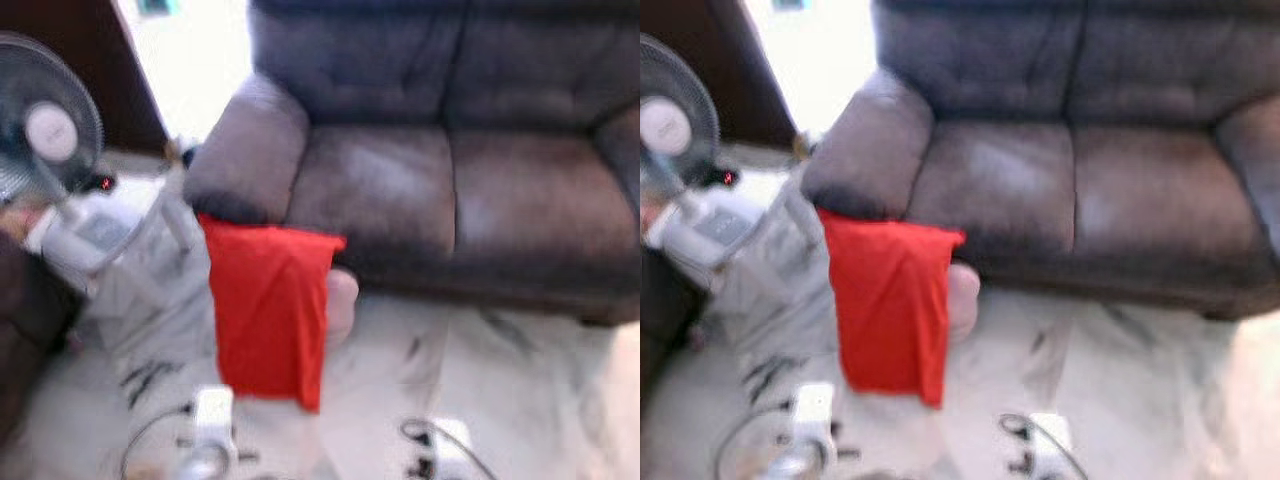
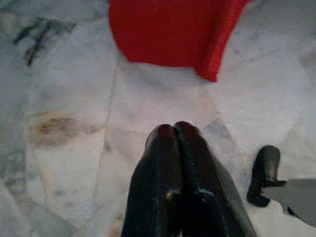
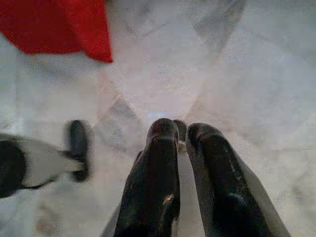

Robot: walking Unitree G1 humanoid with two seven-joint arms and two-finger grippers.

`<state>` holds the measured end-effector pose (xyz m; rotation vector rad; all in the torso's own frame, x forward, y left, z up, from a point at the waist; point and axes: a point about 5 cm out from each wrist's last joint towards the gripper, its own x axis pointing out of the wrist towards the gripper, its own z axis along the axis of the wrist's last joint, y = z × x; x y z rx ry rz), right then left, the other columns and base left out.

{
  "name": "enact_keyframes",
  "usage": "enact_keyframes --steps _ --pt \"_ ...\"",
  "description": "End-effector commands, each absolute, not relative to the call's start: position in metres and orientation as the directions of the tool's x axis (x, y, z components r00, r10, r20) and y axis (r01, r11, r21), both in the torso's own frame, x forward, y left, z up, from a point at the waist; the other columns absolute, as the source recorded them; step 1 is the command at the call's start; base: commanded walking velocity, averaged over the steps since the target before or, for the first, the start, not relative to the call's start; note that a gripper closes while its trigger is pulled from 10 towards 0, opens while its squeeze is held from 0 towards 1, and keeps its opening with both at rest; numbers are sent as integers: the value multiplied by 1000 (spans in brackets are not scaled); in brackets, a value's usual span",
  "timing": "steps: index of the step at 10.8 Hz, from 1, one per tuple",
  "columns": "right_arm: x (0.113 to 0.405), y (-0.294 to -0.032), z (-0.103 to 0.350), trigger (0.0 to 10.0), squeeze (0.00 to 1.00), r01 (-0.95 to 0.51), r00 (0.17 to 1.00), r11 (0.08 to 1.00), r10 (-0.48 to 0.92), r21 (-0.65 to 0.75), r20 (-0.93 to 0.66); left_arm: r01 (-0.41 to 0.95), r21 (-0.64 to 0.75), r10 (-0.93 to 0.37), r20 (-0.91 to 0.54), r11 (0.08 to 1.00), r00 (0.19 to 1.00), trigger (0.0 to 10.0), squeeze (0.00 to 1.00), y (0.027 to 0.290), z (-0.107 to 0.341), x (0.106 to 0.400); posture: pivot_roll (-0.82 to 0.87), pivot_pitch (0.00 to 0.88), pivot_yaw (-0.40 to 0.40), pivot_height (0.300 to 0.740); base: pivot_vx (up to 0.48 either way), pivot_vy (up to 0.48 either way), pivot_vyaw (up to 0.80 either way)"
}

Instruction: Move the pillow to the sofa from floor

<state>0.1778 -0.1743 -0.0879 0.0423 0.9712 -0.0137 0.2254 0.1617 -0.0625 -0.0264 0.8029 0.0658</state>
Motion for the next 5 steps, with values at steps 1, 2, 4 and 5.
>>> enact_keyframes --steps 1,2,4,5 --pt "174 -164 -91 10000 0 21 546 999 30 49 -837 -88 21 74 -748 996 659 10000 0 172 -68 215 61 159 28 740 0 322 0" --pt "174 -164 -91 10000 0 21 546 999 29 49 -837 -88 20 74 -748 996 659 10000 0 172 -68 215 61 159 28 740 0 322 0" --pt "174 -164 -91 10000 0 21 547 999 29 49 -837 -87 20 73 -748 996 659 10000 0 172 -69 215 61 158 28 740 0 319 0" --pt "173 -164 -91 10000 0 19 546 999 30 48 -837 -87 20 73 -748 996 659 10000 0 172 -69 215 62 157 28 740 0 322 0"
